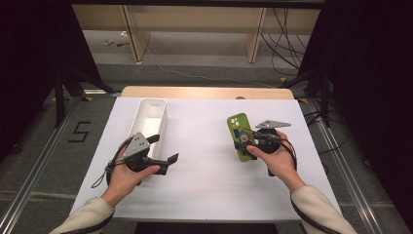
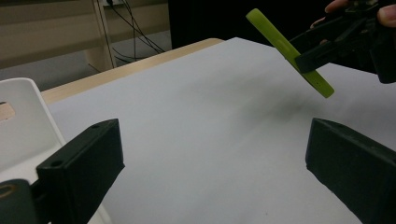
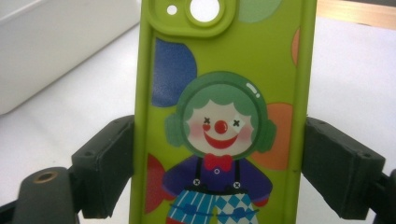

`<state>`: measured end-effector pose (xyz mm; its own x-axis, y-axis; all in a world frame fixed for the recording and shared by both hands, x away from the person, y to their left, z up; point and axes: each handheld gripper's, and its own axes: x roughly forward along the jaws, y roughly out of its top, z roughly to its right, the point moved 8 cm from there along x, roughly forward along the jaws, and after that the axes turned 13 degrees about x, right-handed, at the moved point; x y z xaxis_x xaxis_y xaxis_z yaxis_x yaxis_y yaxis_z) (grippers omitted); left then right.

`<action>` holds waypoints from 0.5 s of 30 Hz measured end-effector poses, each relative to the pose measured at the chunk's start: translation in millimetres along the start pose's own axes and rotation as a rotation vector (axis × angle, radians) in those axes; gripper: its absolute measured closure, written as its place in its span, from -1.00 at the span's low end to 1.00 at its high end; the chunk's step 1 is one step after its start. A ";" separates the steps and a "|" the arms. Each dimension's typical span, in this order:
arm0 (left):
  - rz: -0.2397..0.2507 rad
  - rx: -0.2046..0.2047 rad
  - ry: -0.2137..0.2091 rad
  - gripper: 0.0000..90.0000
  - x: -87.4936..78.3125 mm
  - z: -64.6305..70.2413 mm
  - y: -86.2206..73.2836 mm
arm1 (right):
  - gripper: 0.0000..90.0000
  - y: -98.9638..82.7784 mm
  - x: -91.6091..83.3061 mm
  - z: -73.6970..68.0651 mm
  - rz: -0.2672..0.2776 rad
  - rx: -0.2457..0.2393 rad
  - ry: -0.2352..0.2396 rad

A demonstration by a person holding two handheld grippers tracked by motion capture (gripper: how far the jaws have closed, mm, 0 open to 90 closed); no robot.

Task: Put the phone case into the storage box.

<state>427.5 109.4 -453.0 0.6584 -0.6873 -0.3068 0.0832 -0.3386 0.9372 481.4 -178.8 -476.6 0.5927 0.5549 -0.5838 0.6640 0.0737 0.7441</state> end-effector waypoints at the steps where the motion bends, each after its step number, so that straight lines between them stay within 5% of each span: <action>1: -0.001 0.002 -0.002 -0.92 1.4 -0.3 0.8 | -0.63 -0.6 -0.2 -0.9 0.001 -0.002 0.004; 15: 0.010 -0.001 -0.014 -0.90 21.6 -3.1 18.8 | -0.63 -0.4 0.4 -13.0 0.069 -0.035 0.051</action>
<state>445.6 90.2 -441.4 0.6484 -0.7000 -0.2994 0.0769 -0.3310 0.9405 475.3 -167.9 -472.9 0.6120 0.6008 -0.5143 0.6053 0.0627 0.7935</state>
